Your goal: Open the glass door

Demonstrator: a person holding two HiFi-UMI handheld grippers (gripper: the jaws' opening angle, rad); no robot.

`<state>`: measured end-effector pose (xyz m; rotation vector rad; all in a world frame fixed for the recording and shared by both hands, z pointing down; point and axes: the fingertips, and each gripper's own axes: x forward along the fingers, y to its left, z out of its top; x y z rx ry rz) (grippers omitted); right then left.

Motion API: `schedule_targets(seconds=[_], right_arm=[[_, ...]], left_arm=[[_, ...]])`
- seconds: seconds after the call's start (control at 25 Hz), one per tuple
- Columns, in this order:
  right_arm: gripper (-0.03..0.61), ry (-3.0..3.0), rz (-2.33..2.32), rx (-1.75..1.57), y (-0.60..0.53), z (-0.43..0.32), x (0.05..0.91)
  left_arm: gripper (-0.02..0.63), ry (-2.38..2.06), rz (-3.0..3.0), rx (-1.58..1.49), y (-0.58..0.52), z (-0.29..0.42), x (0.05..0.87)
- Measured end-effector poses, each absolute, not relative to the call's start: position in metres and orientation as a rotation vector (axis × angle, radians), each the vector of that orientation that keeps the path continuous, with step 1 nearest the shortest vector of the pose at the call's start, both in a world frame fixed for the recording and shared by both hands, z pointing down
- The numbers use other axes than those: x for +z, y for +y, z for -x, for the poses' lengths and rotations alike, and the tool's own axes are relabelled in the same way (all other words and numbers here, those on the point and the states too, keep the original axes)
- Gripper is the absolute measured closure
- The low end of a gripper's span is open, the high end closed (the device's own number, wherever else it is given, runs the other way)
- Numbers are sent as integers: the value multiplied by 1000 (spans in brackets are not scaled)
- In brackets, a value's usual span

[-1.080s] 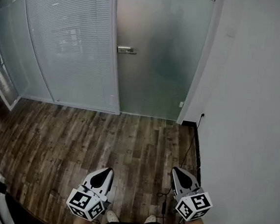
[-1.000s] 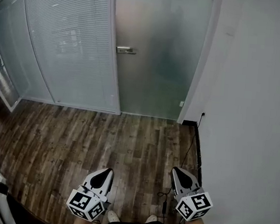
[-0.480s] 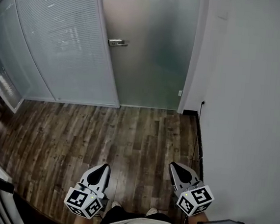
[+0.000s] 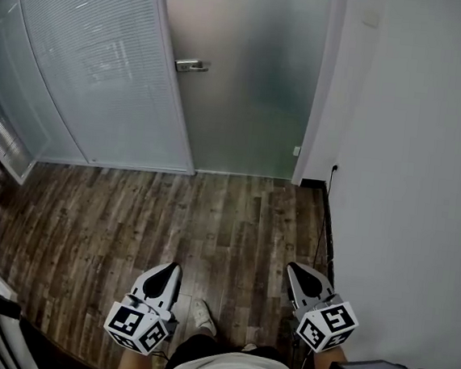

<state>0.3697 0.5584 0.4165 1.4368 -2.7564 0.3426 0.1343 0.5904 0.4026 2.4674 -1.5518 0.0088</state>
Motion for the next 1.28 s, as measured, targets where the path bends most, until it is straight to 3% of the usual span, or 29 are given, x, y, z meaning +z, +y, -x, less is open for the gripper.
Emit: schedule_targets(seconds=[0.24, 0.84, 1.28], right_arm=[[577, -2728, -1433, 309, 512, -342, 414], [575, -2699, -1385, 241, 379, -193, 395], [575, -2690, -1339, 262, 322, -155, 402]], left_arm=[[620, -1565, -2455, -36, 546, -100, 404], [620, -1624, -2427, -15, 425, 42, 406], [620, -1645, -2366, -29, 377, 78, 420]])
